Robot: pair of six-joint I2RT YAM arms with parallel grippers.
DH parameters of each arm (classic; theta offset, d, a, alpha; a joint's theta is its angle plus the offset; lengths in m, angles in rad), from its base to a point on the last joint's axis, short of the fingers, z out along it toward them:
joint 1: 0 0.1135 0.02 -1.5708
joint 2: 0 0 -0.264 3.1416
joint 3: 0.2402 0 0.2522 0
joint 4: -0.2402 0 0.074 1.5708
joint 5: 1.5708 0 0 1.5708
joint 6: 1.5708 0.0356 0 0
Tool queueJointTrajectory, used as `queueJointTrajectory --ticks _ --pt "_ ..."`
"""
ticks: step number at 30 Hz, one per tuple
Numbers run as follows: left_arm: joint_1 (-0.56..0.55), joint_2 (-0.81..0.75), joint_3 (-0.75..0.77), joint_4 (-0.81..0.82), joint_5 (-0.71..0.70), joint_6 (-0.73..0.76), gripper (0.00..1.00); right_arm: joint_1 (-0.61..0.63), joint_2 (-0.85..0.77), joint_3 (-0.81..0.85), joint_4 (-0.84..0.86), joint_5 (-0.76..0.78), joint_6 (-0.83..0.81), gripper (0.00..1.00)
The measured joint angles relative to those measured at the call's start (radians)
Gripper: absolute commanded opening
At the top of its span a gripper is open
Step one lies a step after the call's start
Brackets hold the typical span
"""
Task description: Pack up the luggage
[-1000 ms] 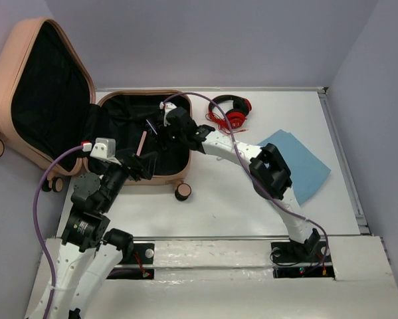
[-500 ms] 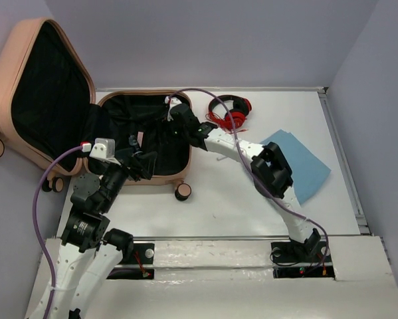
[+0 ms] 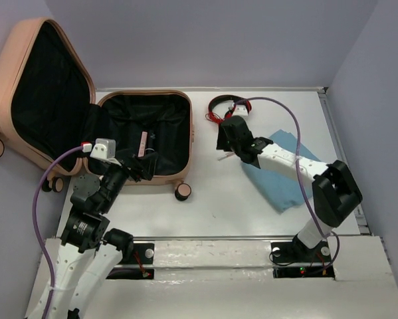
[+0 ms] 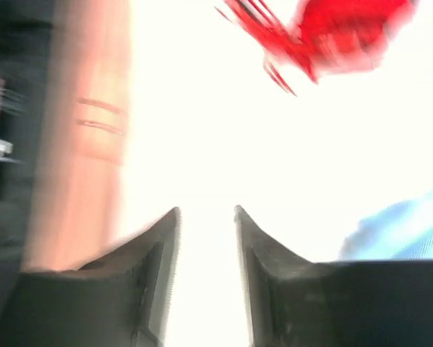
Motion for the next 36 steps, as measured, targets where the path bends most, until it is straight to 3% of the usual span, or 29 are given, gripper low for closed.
queueJointTrajectory --ticks 1,2,6,18,26,32,33,36 --pt "-0.001 0.0 0.0 0.0 0.0 0.0 0.99 -0.011 0.01 -0.036 -0.003 0.018 0.016 0.73" --pt "-0.001 0.0 0.0 0.0 0.0 0.0 0.99 -0.019 0.024 -0.069 -0.012 0.036 0.031 0.74" --pt "-0.003 0.0 0.0 0.0 0.001 0.0 0.99 -0.026 0.106 -0.135 -0.061 0.053 0.09 0.74" --pt "-0.005 0.003 0.0 0.0 0.015 0.0 0.99 -0.106 0.221 -0.115 -0.014 0.03 0.215 0.75" --pt "-0.005 0.003 0.0 0.0 0.019 -0.001 0.99 -0.124 0.356 0.051 0.0 0.032 0.189 0.57" --pt "-0.005 0.003 0.0 0.001 0.026 -0.001 0.99 -0.123 0.363 0.054 0.0 0.048 0.161 0.54" --pt "-0.005 0.003 0.0 0.001 0.027 -0.001 0.99 -0.123 0.364 0.054 0.0 0.049 0.154 0.44" --pt "-0.005 0.003 0.0 0.0 0.028 -0.001 0.99 -0.122 0.377 0.071 -0.014 0.052 0.133 0.3"
